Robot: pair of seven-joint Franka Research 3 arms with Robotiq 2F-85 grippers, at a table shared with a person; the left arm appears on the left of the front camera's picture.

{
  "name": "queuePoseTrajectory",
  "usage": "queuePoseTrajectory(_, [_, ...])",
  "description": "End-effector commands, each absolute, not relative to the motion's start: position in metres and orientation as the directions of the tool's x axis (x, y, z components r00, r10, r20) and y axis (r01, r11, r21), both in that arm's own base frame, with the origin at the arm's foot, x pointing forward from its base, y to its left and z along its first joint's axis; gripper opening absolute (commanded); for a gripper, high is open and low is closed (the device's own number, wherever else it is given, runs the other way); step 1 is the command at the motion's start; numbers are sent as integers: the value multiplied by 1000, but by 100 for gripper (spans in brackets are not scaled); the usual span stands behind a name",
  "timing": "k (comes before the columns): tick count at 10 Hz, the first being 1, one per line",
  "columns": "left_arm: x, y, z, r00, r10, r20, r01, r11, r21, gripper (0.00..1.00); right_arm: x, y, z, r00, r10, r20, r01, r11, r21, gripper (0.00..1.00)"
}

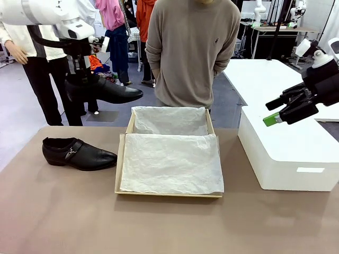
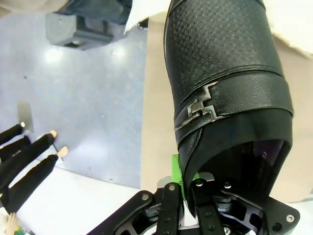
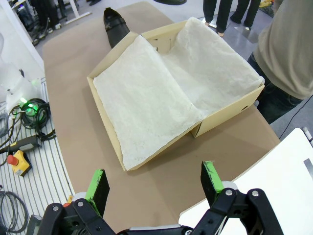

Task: Pack the shoes into the box.
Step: Place one shoe of the Shoes into the Shoes Box.

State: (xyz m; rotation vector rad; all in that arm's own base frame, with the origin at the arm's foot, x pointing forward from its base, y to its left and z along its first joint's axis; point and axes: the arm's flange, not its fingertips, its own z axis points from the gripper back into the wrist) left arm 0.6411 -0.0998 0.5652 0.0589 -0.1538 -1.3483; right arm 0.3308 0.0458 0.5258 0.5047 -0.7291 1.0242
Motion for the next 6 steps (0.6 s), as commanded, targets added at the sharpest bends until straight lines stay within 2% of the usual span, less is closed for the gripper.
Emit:
queuePoseTrajectory(1, [638, -110, 567, 238, -965, 112, 965, 249, 88, 0, 334, 45, 525, 292, 570, 768, -908, 417, 35, 100])
queuePoseTrajectory(6, [640, -111, 563, 216, -973, 87, 967, 225, 116, 0, 334, 45, 525, 292, 570, 768, -908, 417, 35, 100])
